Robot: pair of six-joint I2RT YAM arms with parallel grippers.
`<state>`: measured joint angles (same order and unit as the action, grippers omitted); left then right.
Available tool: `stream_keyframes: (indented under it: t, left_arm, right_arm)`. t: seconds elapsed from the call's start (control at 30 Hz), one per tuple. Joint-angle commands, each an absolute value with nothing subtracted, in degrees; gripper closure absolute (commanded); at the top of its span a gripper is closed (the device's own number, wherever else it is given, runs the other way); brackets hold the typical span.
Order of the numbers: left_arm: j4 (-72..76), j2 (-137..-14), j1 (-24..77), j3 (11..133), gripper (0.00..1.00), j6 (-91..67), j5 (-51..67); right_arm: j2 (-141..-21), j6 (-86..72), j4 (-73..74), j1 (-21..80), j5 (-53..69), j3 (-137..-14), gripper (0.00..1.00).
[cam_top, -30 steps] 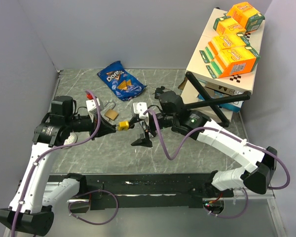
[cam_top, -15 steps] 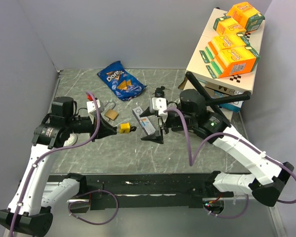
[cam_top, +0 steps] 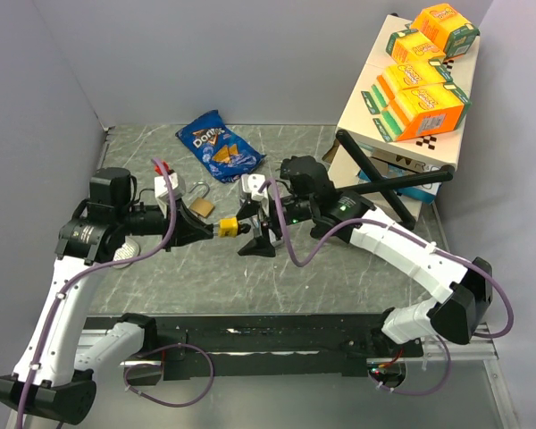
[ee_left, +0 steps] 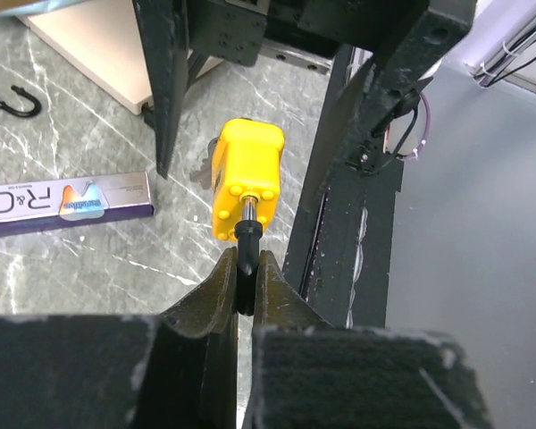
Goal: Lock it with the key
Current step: Lock the lock.
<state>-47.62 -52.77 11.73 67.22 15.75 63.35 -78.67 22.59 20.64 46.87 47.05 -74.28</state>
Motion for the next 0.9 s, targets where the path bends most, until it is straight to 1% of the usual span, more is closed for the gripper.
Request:
stream_keyframes:
  t: [0.0, 0.17, 0.23, 0.33, 0.4, 0.53, 0.67, 0.7, 0.73, 0.77, 0.8, 0.83, 0.87]
  left_arm:
    - [-41.4, -51.9, 12.0, 68.4, 0.99, 13.3, 67.5]
    - [-39.9, -51.7, 12.5, 67.1, 0.99, 11.6, 68.2]
    - [-40.2, -51.9, 12.6, 67.1, 0.99, 11.8, 68.2]
    - [-40.0, -52.2, 12.7, 67.2, 0.99, 11.8, 68.3]
    - [-39.9, -52.4, 12.7, 67.3, 0.99, 12.0, 68.5]
    - [-40.3, -52.6, 13.0, 66.9, 0.99, 12.6, 68.4]
    - [-40.1, -52.7, 13.2, 66.4, 0.99, 12.4, 68.0]
    - [-39.6, -52.6, 13.2, 66.4, 0.99, 12.2, 67.6]
    - [-39.3, -52.4, 13.2, 66.2, 0.99, 11.9, 67.2]
    - [-38.9, -52.2, 13.3, 65.8, 0.99, 11.6, 66.7]
    - [-38.6, -52.2, 13.3, 65.8, 0.97, 11.6, 66.2]
    - [-38.7, -52.1, 13.3, 65.8, 0.89, 11.7, 65.0]
    - [-38.9, -52.0, 13.3, 65.7, 0.76, 12.6, 64.3]
  right_arm:
    - [-78.6, 21.9, 18.0, 48.1, 50.6, -78.6, 0.06]
    - [-79.0, 21.4, 17.2, 48.3, 51.4, -79.4, 0.06]
    - [-79.5, 21.5, 17.5, 48.3, 51.9, -80.0, 0.09]
    - [-80.0, 21.5, 17.5, 48.3, 52.1, -80.3, 0.16]
    - [-80.2, 21.5, 17.3, 48.3, 51.9, -80.2, 0.23]
    - [-80.6, 20.7, 16.9, 48.4, 51.6, -80.6, 0.32]
    - [-80.9, 20.2, 16.7, 48.3, 51.8, -80.7, 0.47]
    - [-81.1, 20.1, 16.7, 48.4, 51.8, -80.8, 0.54]
    - [-81.2, 20.0, 17.0, 48.3, 51.8, -81.0, 0.58]
    - [-81.3, 19.9, 17.1, 48.4, 51.8, -81.2, 0.68]
    - [-81.5, 20.0, 17.3, 48.3, 51.9, -81.4, 0.75]
    - [-81.4, 19.6, 17.5, 48.3, 52.6, -81.6, 0.82]
    - [-81.5, 19.4, 17.4, 48.4, 52.8, -81.7, 1.0]
